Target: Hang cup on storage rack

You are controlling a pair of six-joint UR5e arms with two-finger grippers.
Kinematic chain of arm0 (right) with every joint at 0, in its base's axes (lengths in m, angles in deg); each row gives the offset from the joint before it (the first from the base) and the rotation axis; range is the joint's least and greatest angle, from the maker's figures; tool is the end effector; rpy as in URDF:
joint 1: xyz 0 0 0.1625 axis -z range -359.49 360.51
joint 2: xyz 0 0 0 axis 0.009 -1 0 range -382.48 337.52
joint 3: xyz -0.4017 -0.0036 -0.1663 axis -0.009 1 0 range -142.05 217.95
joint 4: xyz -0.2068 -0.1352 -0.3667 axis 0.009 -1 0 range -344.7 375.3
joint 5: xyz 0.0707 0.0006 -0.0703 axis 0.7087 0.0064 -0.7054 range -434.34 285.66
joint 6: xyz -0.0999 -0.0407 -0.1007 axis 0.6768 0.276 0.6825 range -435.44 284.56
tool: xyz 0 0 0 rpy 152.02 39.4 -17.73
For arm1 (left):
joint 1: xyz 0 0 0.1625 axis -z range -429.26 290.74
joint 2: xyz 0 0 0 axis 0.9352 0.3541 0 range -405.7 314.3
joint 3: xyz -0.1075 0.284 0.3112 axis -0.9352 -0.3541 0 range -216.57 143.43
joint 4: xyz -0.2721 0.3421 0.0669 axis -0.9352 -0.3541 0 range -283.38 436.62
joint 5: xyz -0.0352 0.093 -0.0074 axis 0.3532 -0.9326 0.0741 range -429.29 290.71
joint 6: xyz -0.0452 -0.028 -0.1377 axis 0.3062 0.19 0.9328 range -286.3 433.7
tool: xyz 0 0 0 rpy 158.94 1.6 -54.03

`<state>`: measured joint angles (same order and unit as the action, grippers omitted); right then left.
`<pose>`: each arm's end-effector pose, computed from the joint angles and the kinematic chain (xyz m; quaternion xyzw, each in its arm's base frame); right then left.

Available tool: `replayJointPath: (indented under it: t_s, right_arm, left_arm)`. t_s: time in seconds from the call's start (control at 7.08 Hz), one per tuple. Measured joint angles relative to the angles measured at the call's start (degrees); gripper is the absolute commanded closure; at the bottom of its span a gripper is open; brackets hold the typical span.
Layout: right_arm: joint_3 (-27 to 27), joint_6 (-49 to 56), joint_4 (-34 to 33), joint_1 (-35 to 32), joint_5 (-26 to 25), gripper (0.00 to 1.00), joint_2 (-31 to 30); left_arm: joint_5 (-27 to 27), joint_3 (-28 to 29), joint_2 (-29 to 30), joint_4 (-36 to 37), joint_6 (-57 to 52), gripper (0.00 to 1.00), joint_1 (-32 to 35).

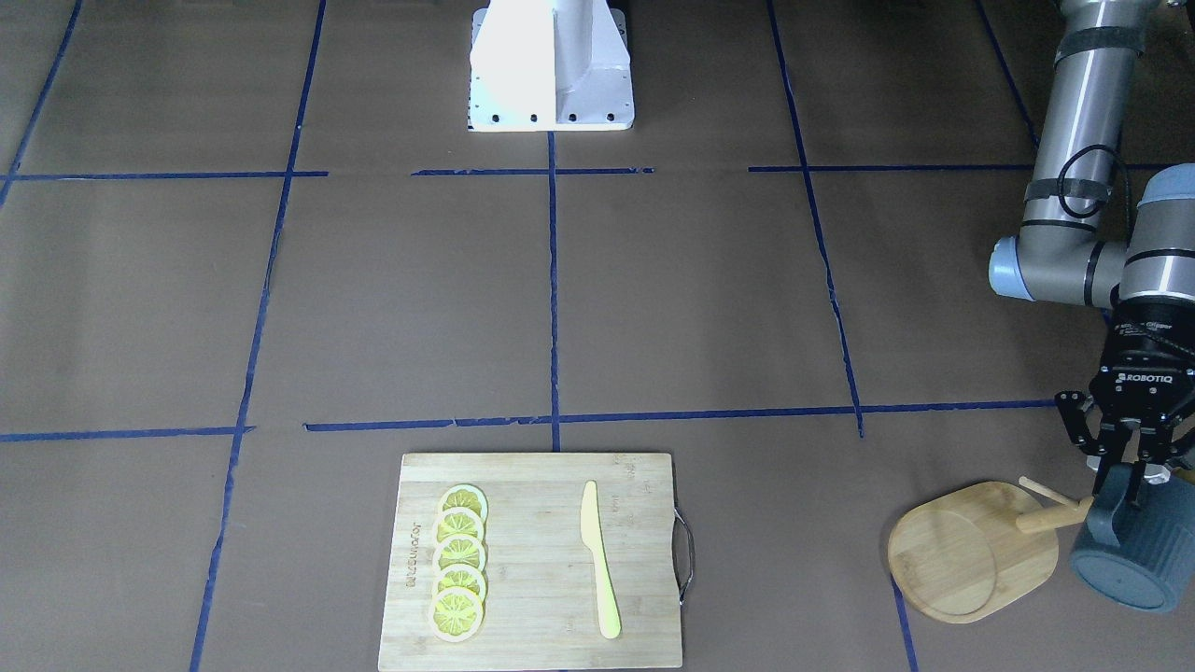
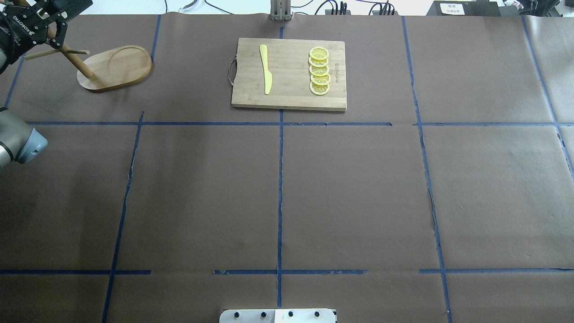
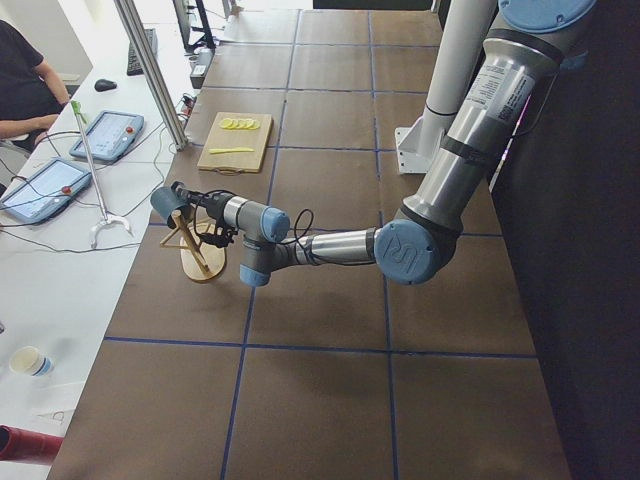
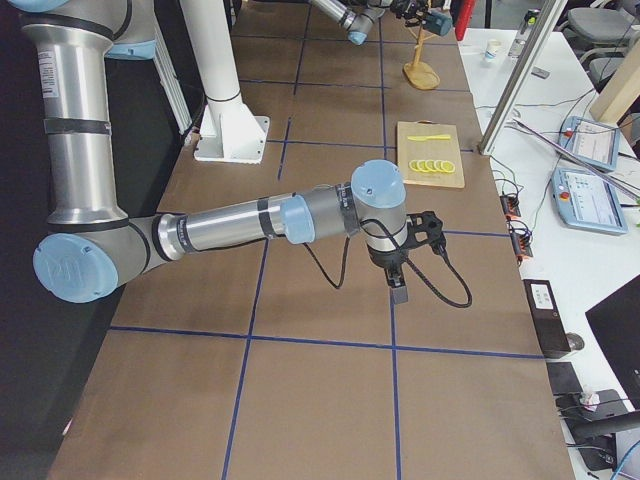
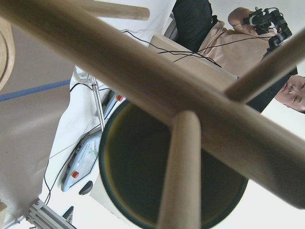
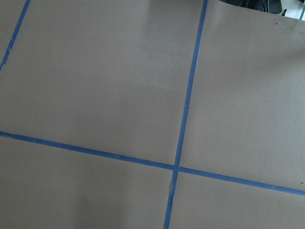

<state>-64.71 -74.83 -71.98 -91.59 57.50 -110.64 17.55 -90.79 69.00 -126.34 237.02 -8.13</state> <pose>0.0551 -0.5483 0.5669 0.1481 -0.3496 -0.0415 0.9242 0.2234 -0.6981 0.5106 -0.0652 0.7737 -0.5891 0.2240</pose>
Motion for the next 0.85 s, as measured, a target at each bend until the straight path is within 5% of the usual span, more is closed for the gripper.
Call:
replayJointPath:
  t_s: [0.14, 0.28, 0.85]
  right_arm:
    - [0.0, 0.0, 0.0, 0.0, 0.0, 0.0, 0.0]
    - [0.0, 0.0, 0.0, 0.0, 0.0, 0.0, 0.0]
    - [0.0, 0.0, 0.0, 0.03, 0.0, 0.0, 0.02]
  left_arm:
    - [0.0, 0.18, 0.0, -0.11, 0.17, 0.5, -0.02]
    - [0.0, 0.36, -0.02, -0.14, 0.42, 0.01, -0.04]
    - [0.07, 0.21, -0.48, -0.16, 1.88, 0.0, -0.03]
